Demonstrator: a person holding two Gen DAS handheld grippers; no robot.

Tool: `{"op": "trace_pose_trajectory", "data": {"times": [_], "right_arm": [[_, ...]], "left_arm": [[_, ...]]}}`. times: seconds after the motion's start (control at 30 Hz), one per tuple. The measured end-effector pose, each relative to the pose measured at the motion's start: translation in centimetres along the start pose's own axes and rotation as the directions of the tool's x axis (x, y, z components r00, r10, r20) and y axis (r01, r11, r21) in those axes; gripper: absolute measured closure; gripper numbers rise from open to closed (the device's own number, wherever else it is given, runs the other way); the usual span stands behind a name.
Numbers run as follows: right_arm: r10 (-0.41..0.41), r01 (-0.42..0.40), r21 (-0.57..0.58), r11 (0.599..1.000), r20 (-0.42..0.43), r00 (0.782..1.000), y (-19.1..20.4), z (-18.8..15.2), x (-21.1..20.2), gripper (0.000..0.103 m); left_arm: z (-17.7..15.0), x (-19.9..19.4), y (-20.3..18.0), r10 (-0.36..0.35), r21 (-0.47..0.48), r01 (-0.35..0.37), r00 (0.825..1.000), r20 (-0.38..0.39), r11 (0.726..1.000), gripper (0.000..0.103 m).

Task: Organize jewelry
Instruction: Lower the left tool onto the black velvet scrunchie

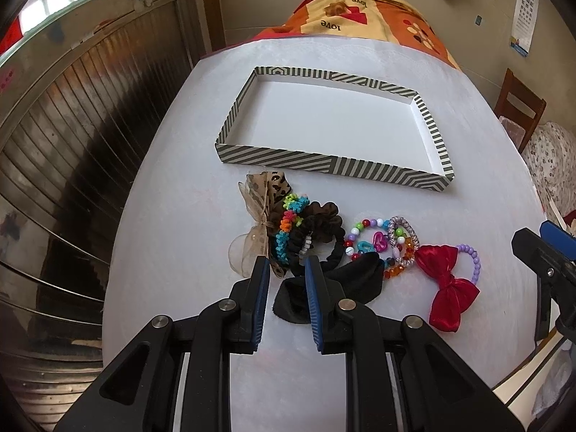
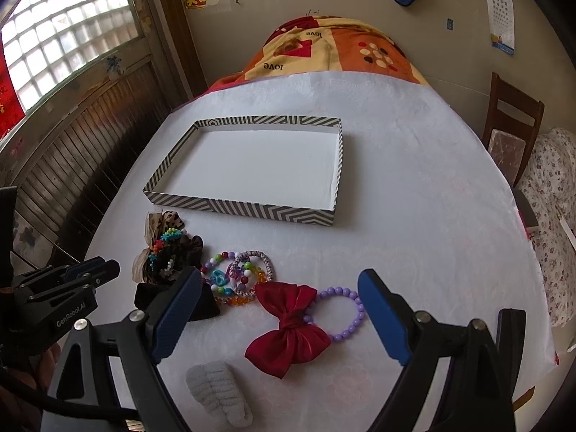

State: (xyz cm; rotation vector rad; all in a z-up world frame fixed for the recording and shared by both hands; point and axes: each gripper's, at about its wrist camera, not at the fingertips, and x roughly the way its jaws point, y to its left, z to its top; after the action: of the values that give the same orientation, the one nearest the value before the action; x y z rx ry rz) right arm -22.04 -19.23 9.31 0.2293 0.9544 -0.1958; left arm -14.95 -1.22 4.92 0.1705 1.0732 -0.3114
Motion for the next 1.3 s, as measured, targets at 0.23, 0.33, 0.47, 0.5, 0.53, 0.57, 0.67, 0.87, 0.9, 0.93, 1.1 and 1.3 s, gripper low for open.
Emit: {"op": "trace_pose_trajectory", "data": {"times": [0.23, 0.33, 0.47, 0.5, 0.53, 0.57, 0.67, 0.87, 0.9, 0.93, 1.1, 1.3], "right_arm": [[0.003, -0.003, -0.003, 1.000, -0.004, 1.000, -0.05, -0.15, 0.02, 0.012], [0.003, -0.003, -0.007, 1.000, -0.007, 1.000, -0.04, -0.23, 0.07, 0.012], [0.001, -0.001, -0.009, 1.000, -0.008, 1.000, 0.03, -0.23, 0.12, 0.012], [0.000, 0.000, -0.008, 1.000, -0.007, 1.000, 0.04, -0.23, 0.12, 0.012], [-0.001, 0.001, -0.008, 1.000, -0.006, 1.000, 0.05, -0.23, 0.13, 0.012], [-0.001, 0.001, -0.008, 1.000, -0.006, 1.000, 0.07, -0.22, 0.13, 0.012], [-0.003, 0.003, -0.009, 1.000, -0.008, 1.000, 0.20, -0.19, 0.19, 0.012], [-0.002, 0.002, -0.015, 1.000, -0.009, 1.000, 0.30, -0.18, 0.20, 0.012], [-0.001, 0.001, -0.015, 1.000, -0.009, 1.000, 0.34, -0.18, 0.21, 0.012], [-0.001, 0.001, -0.016, 1.000, -0.009, 1.000, 0.32, -0.19, 0.20, 0.012], [0.000, 0.000, -0.012, 1.000, -0.017, 1.000, 0.39, -0.23, 0.28, 0.012], [0.000, 0.000, -0.014, 1.000, -0.019, 1.000, 0.34, -0.30, 0.32, 0.012]], "left_arm": [[-0.16, 0.06, -0.19, 0.002, 0.006, -0.001, 1.000, -0.005, 1.000, 0.102], [-0.16, 0.11, -0.24, 0.001, 0.009, -0.001, 1.000, -0.005, 1.000, 0.102], [-0.14, 0.16, -0.30, -0.002, 0.012, 0.002, 1.000, -0.005, 1.000, 0.102], [-0.14, 0.18, -0.29, -0.002, 0.011, 0.002, 1.000, -0.005, 1.000, 0.102], [-0.15, 0.21, -0.30, -0.002, 0.010, 0.002, 1.000, -0.005, 1.000, 0.102], [-0.17, 0.24, -0.29, -0.002, 0.009, 0.002, 1.000, -0.007, 1.000, 0.102], [-0.16, 0.22, -0.15, -0.003, 0.009, 0.003, 1.000, -0.008, 1.000, 0.102], [-0.17, 0.16, -0.03, -0.008, 0.008, 0.008, 1.000, -0.006, 1.000, 0.102], [-0.15, 0.18, -0.04, -0.008, 0.009, 0.008, 1.000, -0.007, 1.000, 0.102], [-0.14, 0.18, -0.01, -0.007, 0.009, 0.007, 1.000, -0.007, 1.000, 0.102], [-0.23, 0.25, 0.08, -0.011, 0.013, 0.011, 1.000, -0.012, 1.000, 0.102], [-0.33, 0.31, 0.18, -0.015, 0.016, 0.016, 1.000, -0.017, 1.000, 0.102]]}}
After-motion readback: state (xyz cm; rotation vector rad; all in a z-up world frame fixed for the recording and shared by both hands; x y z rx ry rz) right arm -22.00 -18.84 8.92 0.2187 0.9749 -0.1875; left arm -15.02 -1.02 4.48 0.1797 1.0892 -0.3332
